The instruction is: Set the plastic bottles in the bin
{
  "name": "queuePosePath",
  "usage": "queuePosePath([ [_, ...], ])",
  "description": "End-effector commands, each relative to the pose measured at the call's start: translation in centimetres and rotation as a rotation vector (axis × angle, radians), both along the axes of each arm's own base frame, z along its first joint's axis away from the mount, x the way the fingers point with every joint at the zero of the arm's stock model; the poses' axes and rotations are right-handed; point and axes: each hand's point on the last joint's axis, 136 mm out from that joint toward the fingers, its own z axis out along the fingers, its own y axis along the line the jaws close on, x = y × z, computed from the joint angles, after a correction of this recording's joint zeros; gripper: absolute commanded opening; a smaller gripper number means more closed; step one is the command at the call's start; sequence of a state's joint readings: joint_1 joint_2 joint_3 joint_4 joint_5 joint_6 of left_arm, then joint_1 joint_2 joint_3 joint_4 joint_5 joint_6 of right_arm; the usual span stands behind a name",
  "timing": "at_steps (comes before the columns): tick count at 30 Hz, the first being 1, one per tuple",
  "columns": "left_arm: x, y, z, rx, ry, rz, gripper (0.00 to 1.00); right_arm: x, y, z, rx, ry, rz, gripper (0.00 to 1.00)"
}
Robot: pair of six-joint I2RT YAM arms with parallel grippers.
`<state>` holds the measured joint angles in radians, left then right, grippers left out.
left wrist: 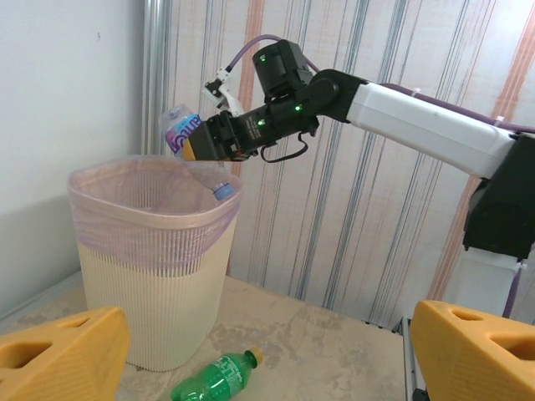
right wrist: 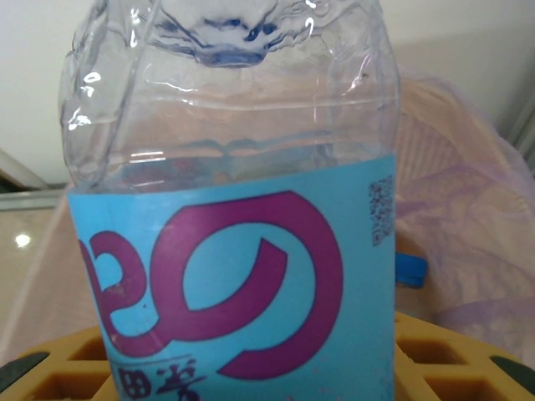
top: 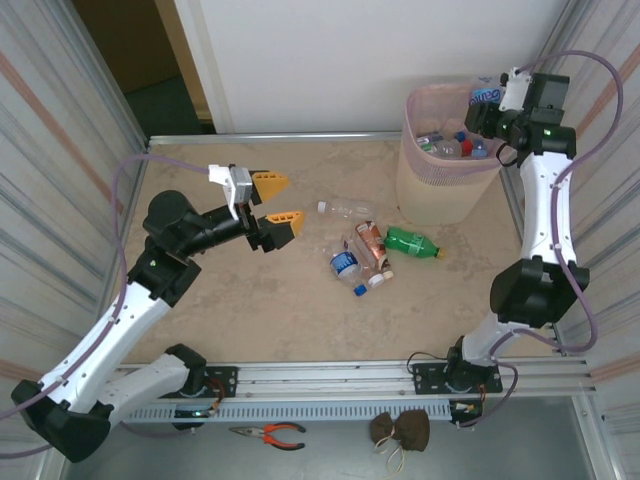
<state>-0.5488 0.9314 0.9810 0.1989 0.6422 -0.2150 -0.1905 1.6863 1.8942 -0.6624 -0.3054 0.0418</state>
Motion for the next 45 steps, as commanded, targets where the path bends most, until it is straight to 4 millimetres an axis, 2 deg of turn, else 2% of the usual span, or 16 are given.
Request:
queuePosePath([
  [1,-0.2,0.2,0.5,-0.026,-0.022,-0.004,0.88,0.8,-1.5,-0.6,-0.070,0.020,-0.029,0.48],
  [5,-0.1,0.3,0.3,-0.026,-0.015,-0.001,0.88,1.4,-2.6,-3.6,-0.098,0.112,-0.064,0.48],
  [11,0.0,0.2,0.1,-0.025,-0.011,0.001,0.88,1.3,-3.6,-8.0,-0.118,0.237,-0.102,0.49],
  [15,0.0,0.2,0.0,-0.024,-0.007,0.000,0.88,1.1,-4.1,-9.1,-0.129,0.280,-0.124,0.57],
  [20,0.0,0.3,0.0,-0.028,-0.005,0.004,0.88,0.6,-3.9,-7.5,-0.137,0.253,-0.135,0.69],
  [23,0.1,0.4,0.1,-0.030,-0.007,0.007,0.88,0.2,-3.8,-5.9,-0.151,0.226,-0.141,0.70],
  [35,0.9,0.3,-0.6,-0.013,0.024,0.025,0.88,-1.6,-2.5,-0.9,-0.160,0.115,-0.129,0.67],
  [45,3.2,-0.3,-3.3,0.061,0.143,0.065,0.84,-3.8,-0.8,0.7,-0.122,0.092,-0.095,0.60],
])
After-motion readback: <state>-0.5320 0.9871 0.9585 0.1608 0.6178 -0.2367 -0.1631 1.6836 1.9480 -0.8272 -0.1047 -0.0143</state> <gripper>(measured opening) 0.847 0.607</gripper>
